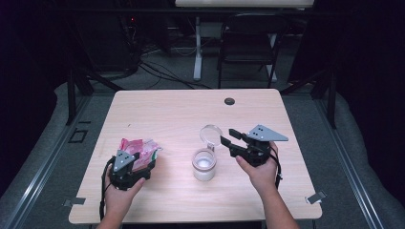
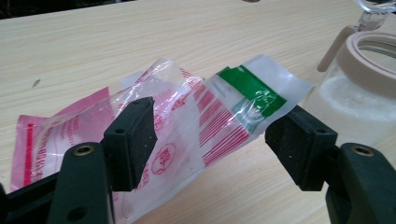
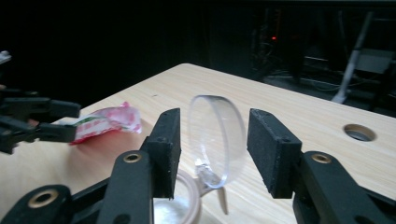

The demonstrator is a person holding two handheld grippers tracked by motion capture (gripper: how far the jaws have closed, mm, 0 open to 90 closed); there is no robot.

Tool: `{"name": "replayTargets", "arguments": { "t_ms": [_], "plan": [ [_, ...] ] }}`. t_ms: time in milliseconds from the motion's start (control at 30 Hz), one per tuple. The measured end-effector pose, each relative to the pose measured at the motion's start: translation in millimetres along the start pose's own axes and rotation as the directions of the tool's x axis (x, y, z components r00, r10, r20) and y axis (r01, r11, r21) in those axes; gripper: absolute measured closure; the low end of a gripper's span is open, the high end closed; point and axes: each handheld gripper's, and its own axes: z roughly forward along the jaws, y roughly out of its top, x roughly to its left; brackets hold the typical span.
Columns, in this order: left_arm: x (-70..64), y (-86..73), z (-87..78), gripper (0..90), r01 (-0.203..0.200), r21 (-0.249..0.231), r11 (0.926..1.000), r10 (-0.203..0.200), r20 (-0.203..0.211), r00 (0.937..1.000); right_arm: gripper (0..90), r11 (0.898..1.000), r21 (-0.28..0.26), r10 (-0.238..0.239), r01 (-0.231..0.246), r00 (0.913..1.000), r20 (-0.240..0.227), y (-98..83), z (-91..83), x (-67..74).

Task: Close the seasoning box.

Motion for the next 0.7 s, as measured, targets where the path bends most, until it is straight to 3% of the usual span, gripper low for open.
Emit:
{"name": "replayTargets", "arguments": {
  "t_ms": [133, 167, 333, 700],
  "plan": [
    [-3.7, -1.0, 3.1, 33.3, 0.003, 0.006, 1.0000, -0.003, 0.034, 0.9994, 62.5, 1.000, -0.005, 0.019, -0.019, 0.9995, 0.025, -0.9, -3.1, -7.2],
    [-6.4, -1.7, 5.6, 33.3, -0.005, 0.018, 0.9998, 0.004, 0.043, 0.9991, 67.4, 0.999, 0.001, 0.032, -0.032, 0.9982, 0.051, -3.0, -4.2, -12.8],
    [-14.8, -4.6, 10.6, 33.4, -0.030, 0.040, 0.9988, 0.027, 0.065, 0.9975, 74.7, 0.998, 0.036, 0.049, -0.052, 0.9941, 0.097, -10.6, -0.8, -23.3],
    [-34.3, 0.2, 7.0, 32.3, -0.087, 0.030, 0.9957, 0.083, 0.105, 0.9910, 86.0, 0.995, 0.087, 0.044, -0.055, 0.9910, 0.127, -21.1, 10.8, -30.1]
  ]
}}
